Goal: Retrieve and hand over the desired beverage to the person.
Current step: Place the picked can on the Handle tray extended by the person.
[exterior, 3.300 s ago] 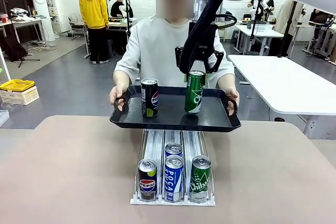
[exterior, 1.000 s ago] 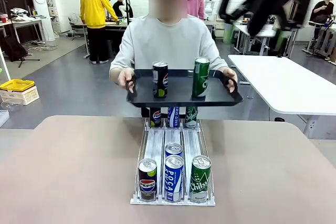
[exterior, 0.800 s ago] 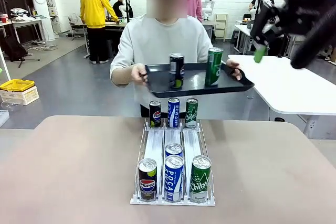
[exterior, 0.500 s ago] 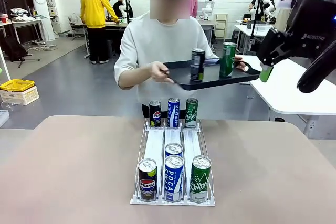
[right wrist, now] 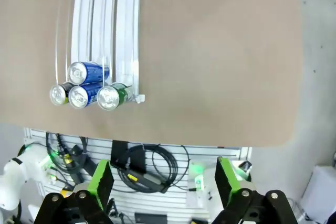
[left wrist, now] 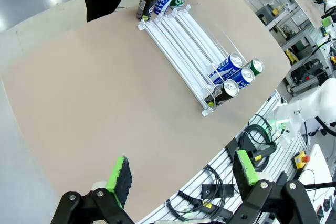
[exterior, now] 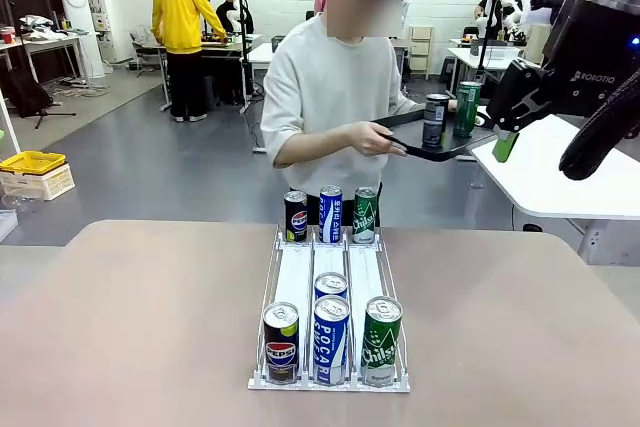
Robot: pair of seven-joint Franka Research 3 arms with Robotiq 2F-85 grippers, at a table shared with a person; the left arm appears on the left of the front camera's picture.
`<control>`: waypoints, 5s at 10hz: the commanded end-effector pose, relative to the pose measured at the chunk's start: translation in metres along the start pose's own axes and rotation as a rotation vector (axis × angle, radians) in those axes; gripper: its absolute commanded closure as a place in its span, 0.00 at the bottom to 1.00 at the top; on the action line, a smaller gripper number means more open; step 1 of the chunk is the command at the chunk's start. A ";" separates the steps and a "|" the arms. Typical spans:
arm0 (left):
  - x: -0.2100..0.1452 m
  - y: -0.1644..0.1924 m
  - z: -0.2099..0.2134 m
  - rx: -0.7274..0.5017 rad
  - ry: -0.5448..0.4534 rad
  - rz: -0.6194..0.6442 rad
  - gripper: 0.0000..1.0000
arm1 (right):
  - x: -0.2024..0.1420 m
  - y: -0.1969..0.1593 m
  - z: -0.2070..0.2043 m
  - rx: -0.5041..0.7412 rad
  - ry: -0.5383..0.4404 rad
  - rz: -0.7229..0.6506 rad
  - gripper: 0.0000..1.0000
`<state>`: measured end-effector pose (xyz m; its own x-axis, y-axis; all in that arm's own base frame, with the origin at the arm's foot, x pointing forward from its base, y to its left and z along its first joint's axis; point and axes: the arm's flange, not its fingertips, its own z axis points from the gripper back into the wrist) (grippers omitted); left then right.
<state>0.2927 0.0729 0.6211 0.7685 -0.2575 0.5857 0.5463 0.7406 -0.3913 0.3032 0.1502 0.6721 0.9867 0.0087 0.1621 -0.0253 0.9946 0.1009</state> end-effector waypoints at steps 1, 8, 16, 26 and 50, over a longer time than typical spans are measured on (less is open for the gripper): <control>-0.002 0.001 0.000 -0.001 0.004 -0.007 0.00 | 0.000 -0.001 0.000 0.006 -0.003 0.002 0.00; -0.002 0.001 0.000 -0.001 0.004 -0.007 0.00 | 0.000 -0.001 0.000 0.006 -0.003 0.002 0.00; -0.002 0.001 0.000 -0.001 0.004 -0.007 0.00 | 0.008 -0.090 -0.002 0.250 -0.185 0.362 0.00; -0.002 0.001 0.000 -0.001 0.004 -0.007 0.00 | 0.009 -0.206 -0.092 0.520 -0.427 0.497 0.00; -0.002 0.001 0.000 -0.001 0.004 -0.007 0.00 | 0.013 -0.209 -0.088 0.514 -0.411 0.481 0.00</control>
<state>0.2926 0.0731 0.6212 0.7689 -0.2569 0.5855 0.5456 0.7412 -0.3912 0.3326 -0.0507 0.5669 0.7166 0.2912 0.6337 -0.5936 0.7317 0.3350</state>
